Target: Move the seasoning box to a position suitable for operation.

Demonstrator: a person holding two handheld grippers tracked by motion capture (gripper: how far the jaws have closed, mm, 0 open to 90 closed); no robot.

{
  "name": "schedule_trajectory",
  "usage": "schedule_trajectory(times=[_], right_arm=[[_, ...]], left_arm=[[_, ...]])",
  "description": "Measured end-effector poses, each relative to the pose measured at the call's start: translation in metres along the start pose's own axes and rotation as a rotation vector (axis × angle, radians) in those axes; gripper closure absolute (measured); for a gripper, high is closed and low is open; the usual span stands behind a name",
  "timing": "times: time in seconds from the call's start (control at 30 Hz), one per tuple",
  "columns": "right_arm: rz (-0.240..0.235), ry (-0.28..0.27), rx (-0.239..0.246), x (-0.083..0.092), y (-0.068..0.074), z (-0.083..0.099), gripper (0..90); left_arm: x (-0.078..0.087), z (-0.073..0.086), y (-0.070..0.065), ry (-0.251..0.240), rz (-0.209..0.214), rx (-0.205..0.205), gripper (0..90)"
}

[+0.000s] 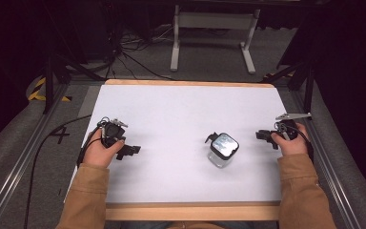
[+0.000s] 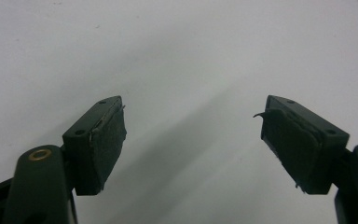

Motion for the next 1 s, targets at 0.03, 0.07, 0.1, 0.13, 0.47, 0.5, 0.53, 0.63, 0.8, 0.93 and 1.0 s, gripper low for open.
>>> schedule_trajectory(times=[0.03,0.07,0.1,0.13,0.47,0.5,0.53,0.63,0.8,0.93,1.0], right_arm=[[-0.003,0.001,0.002,-0.001,0.001,0.0,75.0],[-0.012,0.003,0.01,-0.002,0.004,-0.001,75.0],[-0.017,0.004,0.014,-0.003,0.006,-0.002,75.1],[-0.029,0.01,0.024,-0.005,0.01,-0.002,76.3],[-0.181,0.061,0.162,-0.028,0.05,-0.008,83.0],[-0.201,0.065,0.176,-0.033,0.057,-0.008,83.2],[-0.207,0.067,0.185,-0.035,0.058,-0.008,83.2],[-0.221,0.075,0.198,-0.039,0.062,-0.007,83.1],[-0.256,0.104,0.217,-0.046,0.069,-0.004,83.1],[-0.27,0.124,0.226,-0.048,0.074,-0.002,83.9],[-0.266,0.133,0.225,-0.049,0.074,-0.001,84.3]], left_arm=[[0.001,0.0,-0.001,0.004,0.006,0.004,22.3],[0.001,0.0,-0.001,0.0,0.005,0.001,22.2],[0.001,-0.001,-0.002,-0.003,0.007,0.002,22.2],[0.002,-0.001,-0.002,-0.005,0.004,-0.002,22.2],[0.005,-0.005,-0.012,-0.009,0.028,-0.036,22.2],[0.006,-0.006,-0.014,-0.016,0.03,-0.04,22.2],[0.007,-0.007,-0.015,-0.022,0.027,-0.035,22.2],[0.007,-0.008,-0.016,-0.018,0.033,-0.043,22.2],[0.006,-0.009,-0.019,-0.019,0.035,-0.052,22.2],[0.006,-0.009,-0.022,-0.013,0.039,-0.061,22.2],[0.006,-0.009,-0.022,-0.011,0.042,-0.061,22.2]])
Point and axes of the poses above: each handheld gripper's, and its own axes: x roughly backward along the jaws, z roughly out of its underside, y roughly to its left, the point moved 8 cm from there along -x, roughly forward along the jaws, and after that the axes turned 11 degrees about -z, right-handed, at the moved point
